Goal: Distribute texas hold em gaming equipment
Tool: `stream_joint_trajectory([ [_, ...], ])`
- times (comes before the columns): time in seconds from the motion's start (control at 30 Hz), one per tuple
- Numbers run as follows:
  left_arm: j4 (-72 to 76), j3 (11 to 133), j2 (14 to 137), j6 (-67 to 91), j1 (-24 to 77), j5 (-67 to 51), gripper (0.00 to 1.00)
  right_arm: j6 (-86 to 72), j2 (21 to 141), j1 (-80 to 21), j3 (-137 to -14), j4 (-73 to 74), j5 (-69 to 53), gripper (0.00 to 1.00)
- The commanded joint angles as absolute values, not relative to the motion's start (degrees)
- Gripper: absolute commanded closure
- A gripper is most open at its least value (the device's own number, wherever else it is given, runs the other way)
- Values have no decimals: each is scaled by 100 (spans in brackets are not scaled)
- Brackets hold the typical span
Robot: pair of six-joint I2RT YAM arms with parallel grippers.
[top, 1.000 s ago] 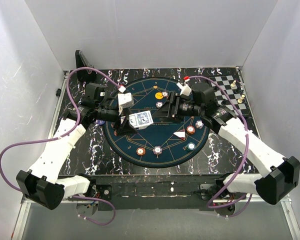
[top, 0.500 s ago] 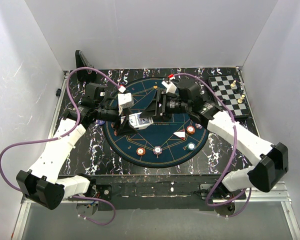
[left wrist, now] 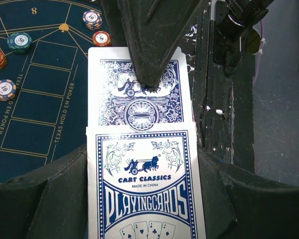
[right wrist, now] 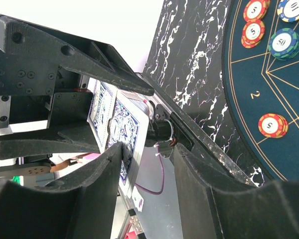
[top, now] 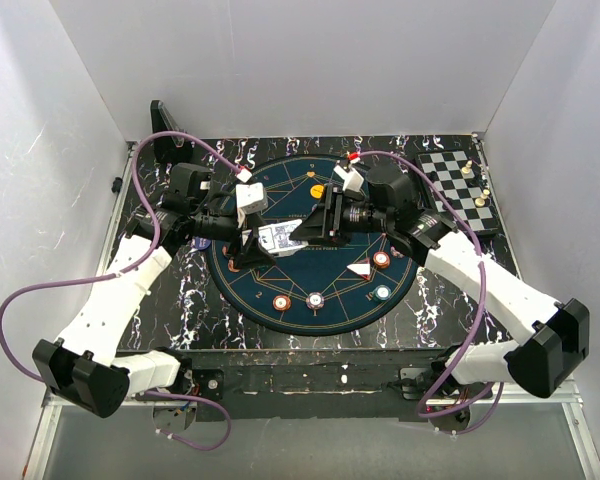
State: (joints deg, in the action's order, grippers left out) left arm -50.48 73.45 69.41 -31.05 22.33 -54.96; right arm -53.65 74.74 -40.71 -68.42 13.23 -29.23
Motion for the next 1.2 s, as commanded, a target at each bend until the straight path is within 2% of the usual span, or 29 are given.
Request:
stream_joint_trajectory([
  [0.0, -4799, 7664, 6899, -3050, 2206, -5748, 59, -5256, 7199, -3955, -6627, 1318, -2865, 48],
  [1.0, -4781, 7567, 6829, -3067, 2206, -5757, 59, -5071, 6610, -3366, -6917, 1811, -2883, 51],
  [1.17, -4781, 7532, 6820, -3085, 2206, -5757, 59, -5098, 6530, -3357, -6979, 1872, -2813, 61],
])
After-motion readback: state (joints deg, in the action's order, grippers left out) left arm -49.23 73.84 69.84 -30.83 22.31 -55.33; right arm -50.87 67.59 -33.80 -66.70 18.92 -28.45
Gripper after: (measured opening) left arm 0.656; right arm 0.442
